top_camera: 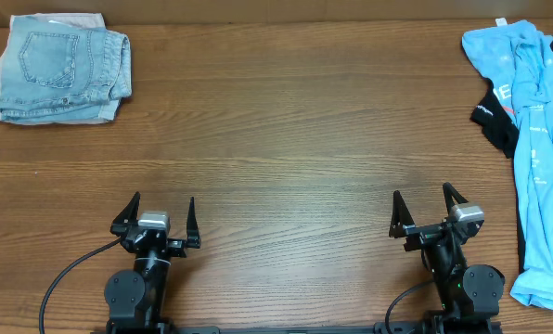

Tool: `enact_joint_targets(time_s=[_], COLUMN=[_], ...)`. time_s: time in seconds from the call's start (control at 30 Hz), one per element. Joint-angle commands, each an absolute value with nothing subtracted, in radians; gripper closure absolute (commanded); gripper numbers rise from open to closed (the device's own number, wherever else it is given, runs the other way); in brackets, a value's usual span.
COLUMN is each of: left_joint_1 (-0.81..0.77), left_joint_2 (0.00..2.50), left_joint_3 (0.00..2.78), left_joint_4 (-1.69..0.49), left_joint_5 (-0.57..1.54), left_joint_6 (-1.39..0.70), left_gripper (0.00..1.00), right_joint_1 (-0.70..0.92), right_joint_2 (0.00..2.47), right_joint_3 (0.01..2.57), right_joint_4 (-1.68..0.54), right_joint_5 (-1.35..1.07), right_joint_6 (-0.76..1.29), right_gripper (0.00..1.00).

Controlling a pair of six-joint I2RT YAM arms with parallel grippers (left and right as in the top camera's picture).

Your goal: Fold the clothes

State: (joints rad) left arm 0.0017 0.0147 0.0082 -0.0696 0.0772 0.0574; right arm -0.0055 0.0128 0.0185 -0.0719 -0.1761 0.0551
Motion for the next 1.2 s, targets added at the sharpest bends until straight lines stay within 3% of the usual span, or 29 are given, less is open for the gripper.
enact_joint_targets(time_s=[0.0, 0.23, 0.47, 0.6, 0.9, 1.17], left_joint_1=[0.007, 0.007, 0.007, 0.007, 0.007, 0.007], left_joint_2=[0.005, 0.005, 0.004, 0.005, 0.004, 0.005], left_joint_3=[0.005, 0.005, 0.005, 0.005, 0.005, 0.005], left_joint_4=[-0.072, -0.072, -0.072, -0.072, -0.072, -0.072], left_joint_5=[0.074, 0.074, 0.074, 0.074, 0.074, 0.074], left_joint_6=[0.048, 0.048, 0.048, 0.048, 0.048, 0.048], left_gripper=[0.00, 0.00, 0.00, 0.00, 0.00, 0.00], right_joint_1=[0.000, 0.000, 0.000, 0.000, 0.000, 0.000], right_joint_2=[0.004, 0.004, 0.004, 0.004, 0.004, 0.106], right_joint_3=[0.008, 0.008, 0.008, 0.008, 0.010, 0.124], right_joint_4=[-0.068, 0.004, 0.159, 0.287, 0.511, 0.519], right_joint_5=[-0.174, -0.197, -0.558, -0.632, -0.315, -0.076], right_joint_6=[0.052, 0.057, 0.221, 0.349, 0.476, 0.339], right_gripper=[0.00, 0.00, 0.00, 0.00, 0.00, 0.00])
